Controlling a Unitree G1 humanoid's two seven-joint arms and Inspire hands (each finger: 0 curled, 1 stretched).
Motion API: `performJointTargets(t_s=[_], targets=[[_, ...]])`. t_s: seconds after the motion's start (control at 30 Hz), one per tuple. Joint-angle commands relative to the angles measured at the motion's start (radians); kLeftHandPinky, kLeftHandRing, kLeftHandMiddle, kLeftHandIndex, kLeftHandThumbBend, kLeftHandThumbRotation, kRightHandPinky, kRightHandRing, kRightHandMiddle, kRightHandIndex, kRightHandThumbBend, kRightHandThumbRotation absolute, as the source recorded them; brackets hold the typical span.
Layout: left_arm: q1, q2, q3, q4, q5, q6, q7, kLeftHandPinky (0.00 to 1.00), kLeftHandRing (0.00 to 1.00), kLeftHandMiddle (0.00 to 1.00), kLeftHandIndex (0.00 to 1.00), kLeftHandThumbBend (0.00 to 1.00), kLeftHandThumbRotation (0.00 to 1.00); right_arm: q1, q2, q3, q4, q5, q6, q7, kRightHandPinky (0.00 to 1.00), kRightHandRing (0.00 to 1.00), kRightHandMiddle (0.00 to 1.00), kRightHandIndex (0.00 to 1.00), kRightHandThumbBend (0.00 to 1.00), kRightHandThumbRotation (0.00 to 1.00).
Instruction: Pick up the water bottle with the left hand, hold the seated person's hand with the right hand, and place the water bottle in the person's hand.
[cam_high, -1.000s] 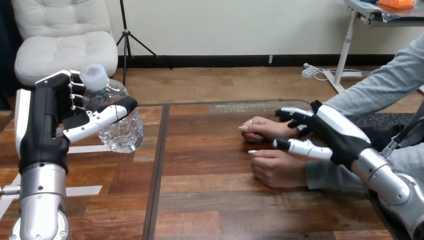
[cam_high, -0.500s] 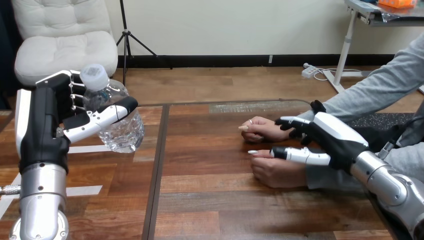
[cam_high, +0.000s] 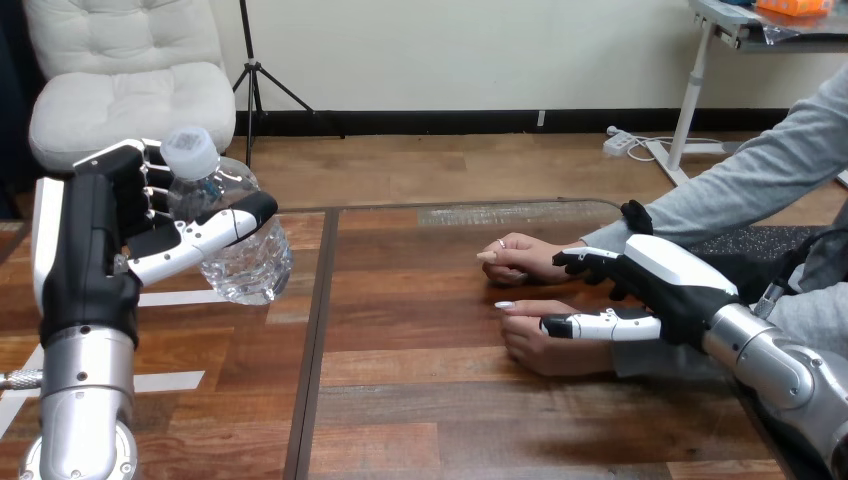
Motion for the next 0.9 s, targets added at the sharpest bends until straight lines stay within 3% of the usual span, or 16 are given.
performJointTargets(t_s=[0.0, 0.6, 0.87], targets=[[-0.042, -0.008, 0.016, -0.049, -0.017, -0.044, -0.001, 0.28, 0.34, 0.39, 0.40, 0.72, 0.00, -0.123, -0.033, 0.010, -0.003, -0.001, 0.006, -0.009, 0.73, 0.84, 0.87, 0.88, 0.97, 0.86], [-0.030, -0.004, 0.019, -0.044, -0.025, -0.058, -0.007, 0.29, 0.34, 0.39, 0.40, 0.71, 0.00, -0.152, -0.048, 0.048, 0.012, -0.011, 0.021, 0.019, 0.73, 0.85, 0.87, 0.88, 1.00, 0.82], [-0.029, 0.001, 0.026, -0.029, -0.034, -0.080, -0.020, 0.29, 0.34, 0.39, 0.40, 0.71, 0.00, -0.161, -0.055, 0.058, 0.008, -0.021, 0.029, 0.033, 0.75, 0.85, 0.87, 0.87, 0.99, 0.74]])
